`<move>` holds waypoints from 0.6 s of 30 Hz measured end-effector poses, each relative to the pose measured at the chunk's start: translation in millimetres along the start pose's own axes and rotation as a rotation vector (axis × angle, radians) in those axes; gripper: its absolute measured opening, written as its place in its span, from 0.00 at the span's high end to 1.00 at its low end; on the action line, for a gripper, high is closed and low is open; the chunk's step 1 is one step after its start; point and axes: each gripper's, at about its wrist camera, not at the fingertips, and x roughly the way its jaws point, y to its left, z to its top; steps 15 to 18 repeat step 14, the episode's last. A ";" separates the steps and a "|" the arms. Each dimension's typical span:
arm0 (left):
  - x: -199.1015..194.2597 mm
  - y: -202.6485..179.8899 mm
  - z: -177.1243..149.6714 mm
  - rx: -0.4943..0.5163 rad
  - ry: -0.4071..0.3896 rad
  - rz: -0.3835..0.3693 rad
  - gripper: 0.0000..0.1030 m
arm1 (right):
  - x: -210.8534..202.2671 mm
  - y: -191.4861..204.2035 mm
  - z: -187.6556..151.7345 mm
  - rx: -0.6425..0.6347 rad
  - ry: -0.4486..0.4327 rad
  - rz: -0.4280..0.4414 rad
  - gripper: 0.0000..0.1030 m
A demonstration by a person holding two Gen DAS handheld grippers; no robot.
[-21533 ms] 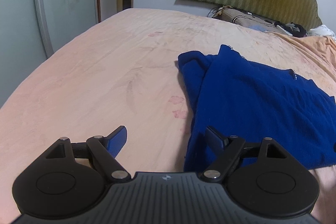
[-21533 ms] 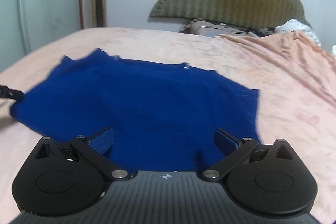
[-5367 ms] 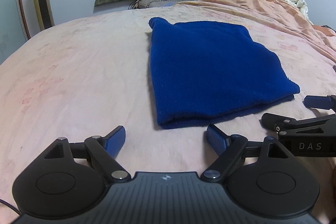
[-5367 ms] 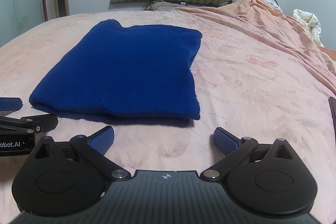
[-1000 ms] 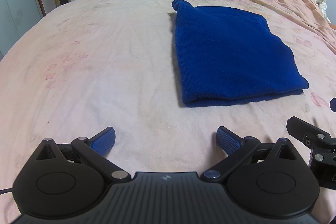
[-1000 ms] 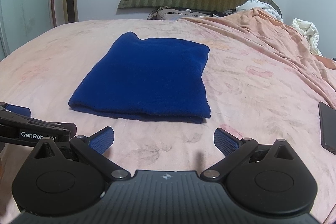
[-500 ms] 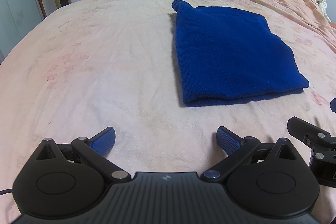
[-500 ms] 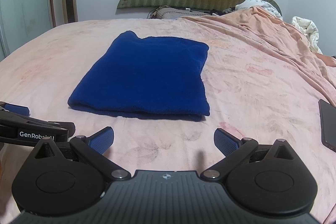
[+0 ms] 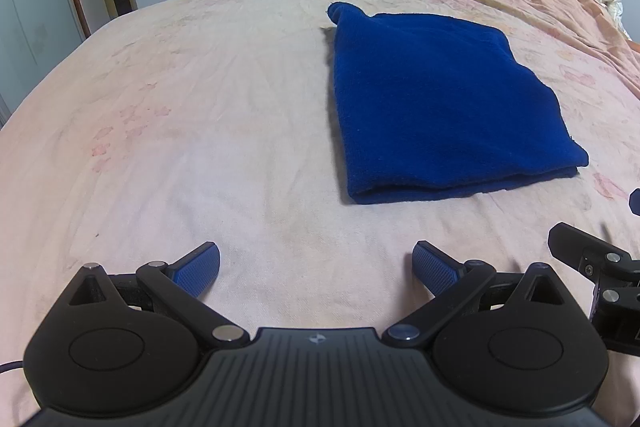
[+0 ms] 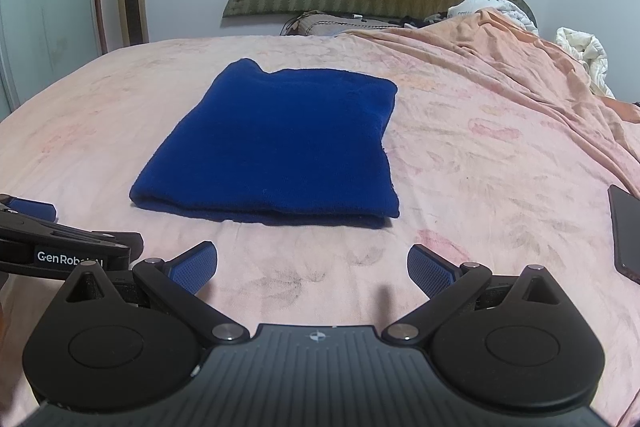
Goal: Fold small clothes
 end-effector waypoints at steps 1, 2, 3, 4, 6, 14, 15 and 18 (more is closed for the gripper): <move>0.0 0.0 0.0 0.000 0.000 0.000 0.00 | -0.1 0.0 0.1 0.001 0.000 0.000 0.01; -0.1 -0.2 0.0 0.001 0.000 0.001 0.00 | -0.3 -0.1 0.1 0.002 -0.001 0.001 0.01; -0.2 -0.2 0.0 0.001 0.000 0.000 0.00 | -0.3 -0.2 0.1 0.002 -0.001 0.000 0.01; -0.2 -0.3 0.0 0.001 0.001 0.000 0.00 | -0.3 0.0 0.2 0.003 -0.003 0.000 0.01; -0.4 -0.2 0.8 0.001 0.003 -0.006 0.00 | -0.6 -0.3 0.0 0.005 -0.003 0.001 0.01; 0.1 1.6 2.8 0.017 -0.002 0.003 0.00 | 1.7 -2.9 -0.4 0.017 0.000 0.013 0.01; 0.1 1.6 2.8 0.017 -0.002 0.003 0.00 | 1.7 -2.9 -0.4 0.017 0.000 0.013 0.01; 0.1 1.6 2.8 0.017 -0.002 0.003 0.00 | 1.7 -2.9 -0.4 0.017 0.000 0.013 0.01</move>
